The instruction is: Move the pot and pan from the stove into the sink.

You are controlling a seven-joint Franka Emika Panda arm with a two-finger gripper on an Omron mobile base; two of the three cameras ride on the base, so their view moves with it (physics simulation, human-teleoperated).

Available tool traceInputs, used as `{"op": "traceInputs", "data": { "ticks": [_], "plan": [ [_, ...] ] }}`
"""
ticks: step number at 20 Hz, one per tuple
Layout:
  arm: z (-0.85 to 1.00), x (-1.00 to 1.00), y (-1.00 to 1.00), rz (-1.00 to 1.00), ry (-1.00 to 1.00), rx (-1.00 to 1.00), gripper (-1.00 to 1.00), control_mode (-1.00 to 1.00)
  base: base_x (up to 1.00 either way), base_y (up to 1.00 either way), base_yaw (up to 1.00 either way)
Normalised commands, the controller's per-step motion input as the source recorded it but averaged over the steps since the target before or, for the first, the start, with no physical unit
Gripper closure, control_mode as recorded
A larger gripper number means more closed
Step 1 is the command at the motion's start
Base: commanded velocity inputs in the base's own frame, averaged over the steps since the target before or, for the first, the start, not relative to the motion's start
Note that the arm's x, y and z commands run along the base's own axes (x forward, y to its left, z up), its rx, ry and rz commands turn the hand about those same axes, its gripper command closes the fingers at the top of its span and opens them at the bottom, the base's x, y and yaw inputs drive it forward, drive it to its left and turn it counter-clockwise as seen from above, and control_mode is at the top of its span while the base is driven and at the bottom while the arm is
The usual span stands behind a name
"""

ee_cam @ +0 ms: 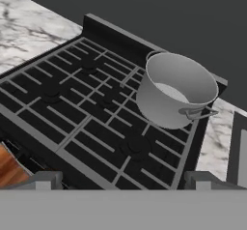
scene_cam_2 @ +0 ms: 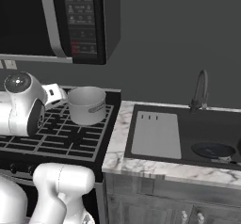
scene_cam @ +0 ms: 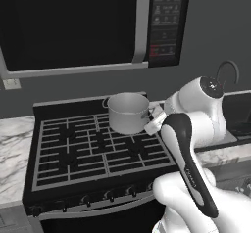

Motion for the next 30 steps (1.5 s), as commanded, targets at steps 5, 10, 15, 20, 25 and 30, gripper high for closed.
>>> {"op": "traceInputs", "data": {
  "ticks": [5,10,15,20,25,30],
  "plan": [
    [0.00,0.29,0.00,0.00,0.00,0.00,-1.00,-1.00,0.00,0.00,0.00],
    [0.00,0.00,0.00,0.00,0.00,-0.01,-1.00,-1.00,0.00,0.00,0.00],
    [-0.16,0.00,0.00,0.00,0.00,-0.06,-1.00,-1.00,0.00,0.00,0.00],
    [-0.22,0.10,0.02,0.00,0.00,-0.08,-1.00,-1.00,0.00,0.00,0.00],
    [-0.16,0.21,0.07,0.00,0.00,-0.06,-1.00,-1.00,0.00,0.00,0.00],
    [-0.12,0.34,0.07,0.00,0.00,-0.04,-1.00,-1.00,0.00,0.00,0.00]
  ]
}}
